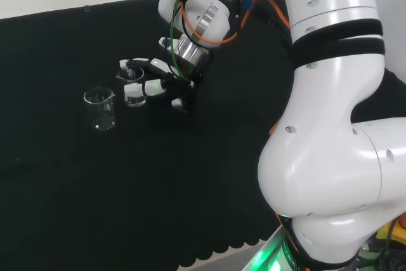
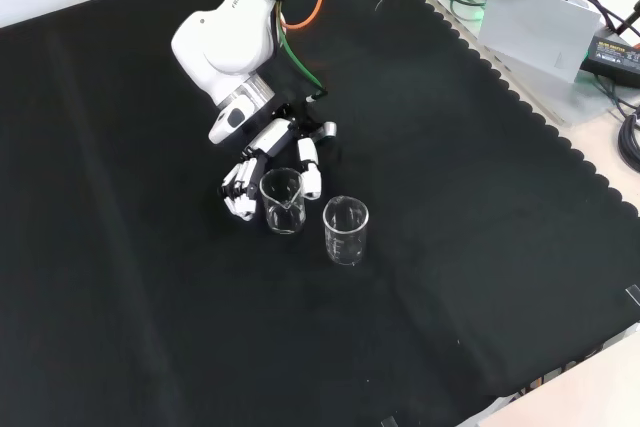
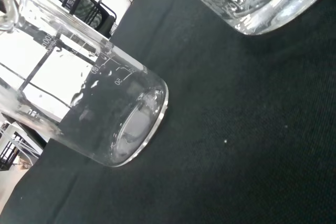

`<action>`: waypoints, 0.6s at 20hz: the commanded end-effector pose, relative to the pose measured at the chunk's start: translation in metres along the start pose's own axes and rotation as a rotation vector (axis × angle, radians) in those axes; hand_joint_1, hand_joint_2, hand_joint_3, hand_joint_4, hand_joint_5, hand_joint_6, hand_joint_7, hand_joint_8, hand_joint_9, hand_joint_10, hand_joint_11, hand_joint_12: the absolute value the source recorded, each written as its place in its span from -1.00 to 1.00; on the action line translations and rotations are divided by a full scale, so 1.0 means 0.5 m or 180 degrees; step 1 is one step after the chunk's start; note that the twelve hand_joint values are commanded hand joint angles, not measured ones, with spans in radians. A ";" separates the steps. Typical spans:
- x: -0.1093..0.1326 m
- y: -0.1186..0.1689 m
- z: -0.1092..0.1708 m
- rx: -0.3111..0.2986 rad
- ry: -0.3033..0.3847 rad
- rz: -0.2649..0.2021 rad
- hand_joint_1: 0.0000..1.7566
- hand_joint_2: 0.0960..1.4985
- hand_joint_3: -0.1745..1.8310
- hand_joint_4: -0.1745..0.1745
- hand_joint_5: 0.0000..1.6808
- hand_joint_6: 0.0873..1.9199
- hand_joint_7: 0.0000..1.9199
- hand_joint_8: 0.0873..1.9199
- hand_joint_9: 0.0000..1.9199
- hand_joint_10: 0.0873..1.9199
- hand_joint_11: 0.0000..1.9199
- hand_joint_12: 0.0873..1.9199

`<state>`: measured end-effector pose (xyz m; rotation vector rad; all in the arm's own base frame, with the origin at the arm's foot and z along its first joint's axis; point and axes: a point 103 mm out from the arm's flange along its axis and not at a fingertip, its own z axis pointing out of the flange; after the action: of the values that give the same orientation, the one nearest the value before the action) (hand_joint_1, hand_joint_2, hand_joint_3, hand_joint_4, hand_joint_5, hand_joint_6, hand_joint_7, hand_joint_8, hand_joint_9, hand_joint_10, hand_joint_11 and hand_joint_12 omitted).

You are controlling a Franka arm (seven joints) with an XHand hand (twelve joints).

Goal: Pick up the beaker on the right.

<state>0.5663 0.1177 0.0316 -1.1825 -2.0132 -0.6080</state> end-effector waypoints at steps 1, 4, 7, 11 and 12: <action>0.016 0.004 -0.005 -0.0112 -0.0121 -0.0037 0.18 0.24 -1.00 -0.40 -0.17 -0.64 -0.22 -0.37 -0.20 -0.42 -0.88 0.34; 0.022 0.005 -0.014 -0.0189 -0.0255 -0.0012 0.39 0.36 -0.91 -0.73 0.26 -0.31 0.15 -0.34 0.13 -0.43 -0.52 0.27; 0.028 0.005 -0.027 -0.0279 -0.0297 -0.0026 0.46 0.36 -0.88 -0.97 0.37 -0.32 0.25 -0.36 0.25 -0.44 -0.29 0.16; 0.048 0.005 -0.063 -0.0406 -0.0417 -0.0087 0.48 0.35 -0.91 -1.00 0.42 -0.38 0.30 -0.43 0.34 -0.45 -0.13 0.07; 0.052 0.005 -0.071 -0.0407 -0.0443 -0.0092 0.48 0.38 -0.94 -1.00 0.43 -0.39 0.31 -0.43 0.36 -0.44 -0.10 0.04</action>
<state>0.5687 0.1158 0.0568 -1.2727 -2.0955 -0.6656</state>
